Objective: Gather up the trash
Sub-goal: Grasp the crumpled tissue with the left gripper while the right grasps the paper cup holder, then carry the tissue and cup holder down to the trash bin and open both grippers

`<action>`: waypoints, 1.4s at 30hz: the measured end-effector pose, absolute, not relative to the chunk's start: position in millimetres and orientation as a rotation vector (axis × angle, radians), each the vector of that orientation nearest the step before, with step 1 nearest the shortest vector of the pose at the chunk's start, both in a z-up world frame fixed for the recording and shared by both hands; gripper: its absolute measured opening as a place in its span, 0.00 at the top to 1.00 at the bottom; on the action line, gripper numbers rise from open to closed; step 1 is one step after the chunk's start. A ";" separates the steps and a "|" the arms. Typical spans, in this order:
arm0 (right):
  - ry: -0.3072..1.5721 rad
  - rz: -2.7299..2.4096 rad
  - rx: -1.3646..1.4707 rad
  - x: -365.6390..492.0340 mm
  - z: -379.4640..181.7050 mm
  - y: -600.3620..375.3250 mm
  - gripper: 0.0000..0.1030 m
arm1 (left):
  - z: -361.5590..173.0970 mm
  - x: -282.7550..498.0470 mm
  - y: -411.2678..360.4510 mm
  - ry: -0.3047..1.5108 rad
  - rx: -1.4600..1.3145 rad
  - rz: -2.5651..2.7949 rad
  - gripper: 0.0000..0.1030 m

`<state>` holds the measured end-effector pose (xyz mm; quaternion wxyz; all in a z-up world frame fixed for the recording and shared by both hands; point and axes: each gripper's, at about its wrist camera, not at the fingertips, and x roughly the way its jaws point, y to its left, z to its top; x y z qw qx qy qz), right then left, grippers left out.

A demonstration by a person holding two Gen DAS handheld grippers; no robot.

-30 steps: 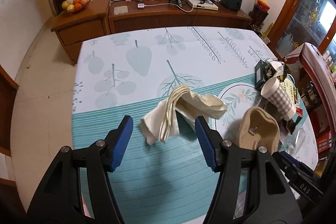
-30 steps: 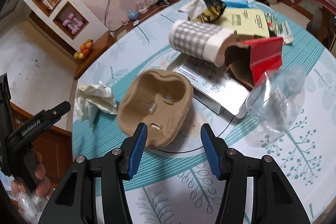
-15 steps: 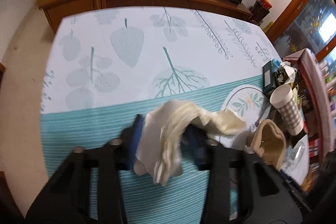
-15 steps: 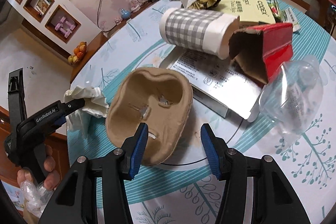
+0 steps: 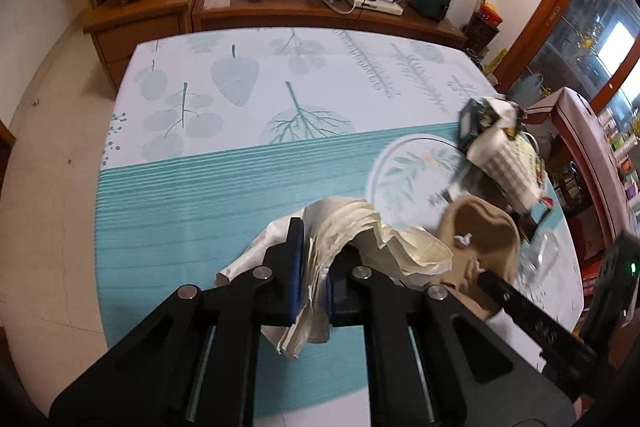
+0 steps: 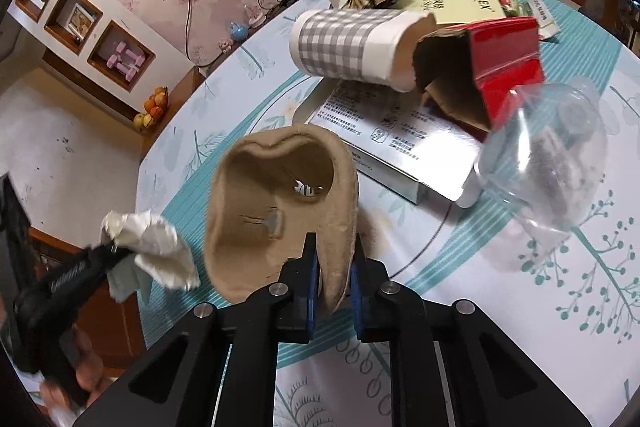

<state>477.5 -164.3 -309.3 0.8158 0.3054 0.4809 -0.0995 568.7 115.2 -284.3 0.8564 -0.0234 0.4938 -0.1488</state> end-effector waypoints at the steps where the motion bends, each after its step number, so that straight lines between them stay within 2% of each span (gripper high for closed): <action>1: 1.022 -0.210 0.653 476.4 -307.5 -166.0 0.88 | -278.9 559.6 114.1 1.024 -0.044 -0.313 0.94; 15: 0.925 -0.129 0.645 429.7 -245.9 -171.5 0.89 | -214.7 475.4 109.3 0.952 -0.082 -0.284 0.94; 26: 0.861 -0.083 0.587 351.2 -183.3 -190.9 0.89 | -184.4 397.6 89.9 0.954 -0.138 -0.308 0.94; 34: 0.856 -0.053 0.538 281.8 -163.6 -207.9 0.89 | -182.0 331.4 62.2 0.979 -0.129 -0.307 0.94; 42: 0.892 -0.033 0.490 198.1 -170.0 -236.4 0.89 | -203.8 250.8 14.4 0.986 -0.094 -0.298 0.94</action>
